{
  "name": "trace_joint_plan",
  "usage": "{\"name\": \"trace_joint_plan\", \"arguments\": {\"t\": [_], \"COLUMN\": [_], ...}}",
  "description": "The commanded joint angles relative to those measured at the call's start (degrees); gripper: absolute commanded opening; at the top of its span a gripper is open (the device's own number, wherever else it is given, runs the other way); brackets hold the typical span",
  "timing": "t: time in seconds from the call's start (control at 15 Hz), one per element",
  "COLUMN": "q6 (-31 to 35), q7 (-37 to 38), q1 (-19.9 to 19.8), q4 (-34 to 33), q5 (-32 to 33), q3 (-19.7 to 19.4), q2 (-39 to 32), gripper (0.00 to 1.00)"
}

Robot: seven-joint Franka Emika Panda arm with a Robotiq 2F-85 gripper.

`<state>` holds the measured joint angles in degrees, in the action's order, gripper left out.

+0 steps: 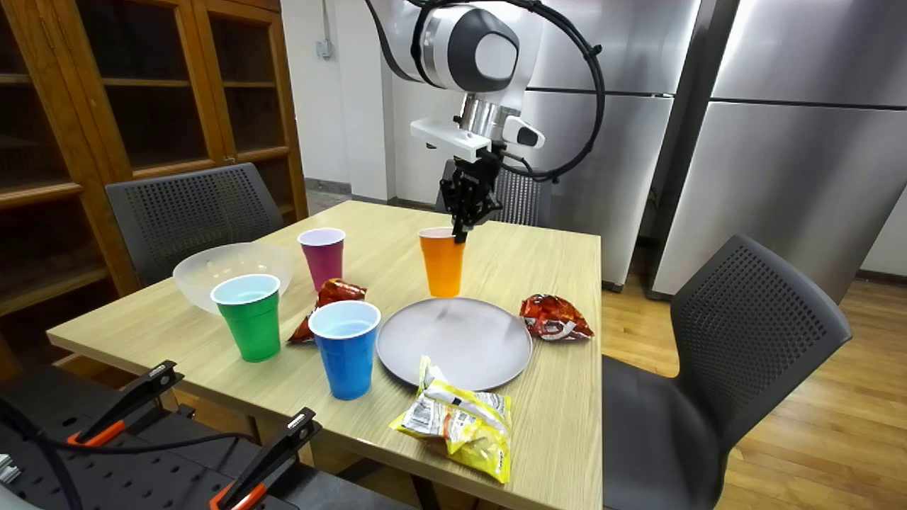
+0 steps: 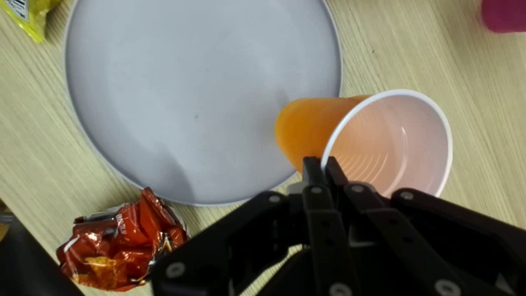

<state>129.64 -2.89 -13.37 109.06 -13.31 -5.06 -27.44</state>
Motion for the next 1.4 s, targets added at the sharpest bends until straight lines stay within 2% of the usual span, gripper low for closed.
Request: {"name": "trace_joint_plan", "arguments": {"t": [0.0,0.47,0.53,0.6,0.73,1.2,1.33], "q6": [-1.93,-2.28,-2.38,-2.28,-2.2,-2.28,-2.51], "q7": [-0.24,0.83,0.86,0.84,0.72,-0.21,-0.56], "q1": [-0.68,-1.29,-1.29,-1.34,-1.5,-2.63,-3.17], "q4": [-0.58,-1.9,-1.93,-1.87,-1.5,1.12,1.66], "q5": [-0.47,-0.94,-0.75,-0.72,-0.65,-1.12,-1.45], "q3": [-0.27,-0.7,-0.78,-0.8,-0.93,-1.61,-1.65], "q2": [-1.29,-4.25,-4.41,-4.45,-4.16,-0.47,1.08], "gripper": [0.01,0.01,0.3,0.31,0.44,0.98,1.0]}}
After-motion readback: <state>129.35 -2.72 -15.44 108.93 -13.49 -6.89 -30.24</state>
